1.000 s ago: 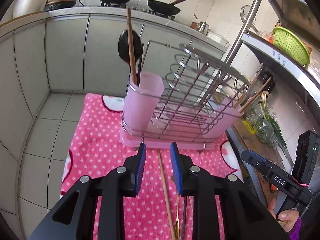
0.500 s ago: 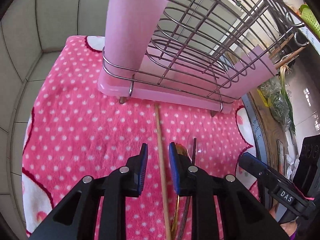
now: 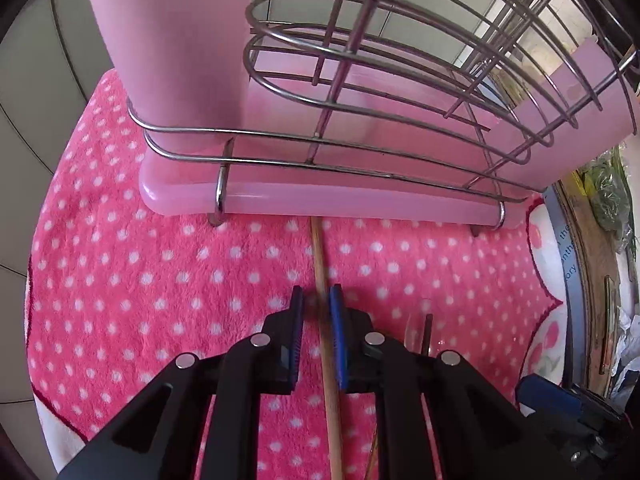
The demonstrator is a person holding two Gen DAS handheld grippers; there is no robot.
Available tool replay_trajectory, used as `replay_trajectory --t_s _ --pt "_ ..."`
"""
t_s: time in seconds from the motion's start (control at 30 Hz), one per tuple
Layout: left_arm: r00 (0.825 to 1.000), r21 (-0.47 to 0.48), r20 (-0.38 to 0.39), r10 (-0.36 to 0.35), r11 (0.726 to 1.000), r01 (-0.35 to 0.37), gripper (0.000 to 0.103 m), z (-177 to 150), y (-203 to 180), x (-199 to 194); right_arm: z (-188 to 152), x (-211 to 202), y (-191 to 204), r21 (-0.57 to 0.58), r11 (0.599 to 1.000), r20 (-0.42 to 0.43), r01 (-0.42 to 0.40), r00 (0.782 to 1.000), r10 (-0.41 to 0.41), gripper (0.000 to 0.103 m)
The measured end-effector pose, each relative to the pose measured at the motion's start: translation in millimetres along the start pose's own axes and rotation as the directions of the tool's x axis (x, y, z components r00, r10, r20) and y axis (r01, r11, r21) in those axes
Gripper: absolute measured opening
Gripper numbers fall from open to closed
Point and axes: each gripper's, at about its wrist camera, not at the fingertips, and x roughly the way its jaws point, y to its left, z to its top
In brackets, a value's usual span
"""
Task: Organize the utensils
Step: 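Grasp a wooden chopstick with the left tool while the right tool grasps the dark stick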
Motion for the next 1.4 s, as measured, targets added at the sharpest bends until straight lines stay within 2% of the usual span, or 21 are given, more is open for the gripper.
replay_trajectory --t_s 0.03,0.2,0.4,0.53,0.63,0.8,0.9,1.03,1.13,1.2,1.4 --pt "1.000 0.006 0.007 0.009 1.000 -0.009 0.006 0.1 -2.0 0.9 0.1 4.2 1.0 0.010 1.000 -0.017 -0.017 1.000 0.017 0.033" --pt "1.000 0.016 0.023 -0.003 1.000 0.002 0.005 -3.1 2.4 -4.9 -0.8 30.2 5.8 0.057 0.998 -0.106 -0.036 0.993 0.042 0.033" --pt "0.998 0.001 0.049 -0.030 1.000 0.030 0.005 -10.2 24.6 -28.7 1.1 60.9 14.1 0.064 0.998 -0.172 0.031 0.985 -0.019 0.032" --pt "0.996 -0.020 0.067 -0.052 0.998 0.054 0.005 -17.8 38.7 -41.7 2.2 79.0 14.5 0.060 0.994 -0.196 0.095 0.977 -0.081 0.026" --pt "0.995 -0.034 0.073 -0.068 0.997 0.071 0.005 -23.1 50.2 -49.9 3.8 83.6 13.5 0.063 0.989 -0.184 0.137 0.975 -0.123 0.019" --pt "0.992 -0.051 0.082 -0.094 0.994 0.098 0.005 -29.7 69.9 -60.8 9.3 82.6 11.4 0.066 0.985 -0.164 0.159 0.976 -0.147 0.019" --pt "0.994 -0.057 0.079 -0.080 0.995 0.084 0.005 -33.4 77.5 -62.3 11.5 83.4 11.3 0.046 0.982 -0.166 0.181 0.971 -0.171 0.019" --pt "0.997 -0.059 0.048 -0.069 0.996 0.071 0.005 -34.0 76.9 -52.4 18.0 93.1 25.1 -0.005 0.977 -0.137 0.214 0.968 -0.212 0.019" --pt "0.998 -0.074 -0.006 -0.066 0.995 0.065 0.006 -34.1 75.3 -37.7 17.6 98.1 26.2 -0.031 0.975 -0.116 0.219 0.968 -0.221 0.019" --pt "0.997 -0.087 -0.024 -0.073 0.994 0.070 0.006 -35.2 77.4 -30.0 15.5 97.9 28.2 -0.056 0.968 -0.097 0.246 0.963 -0.250 0.008" --pt "0.997 -0.086 0.011 -0.081 0.993 0.082 0.005 -34.9 76.1 -37.5 10.9 75.1 18.0 -0.044 0.982 -0.050 0.185 0.981 -0.187 0.007"
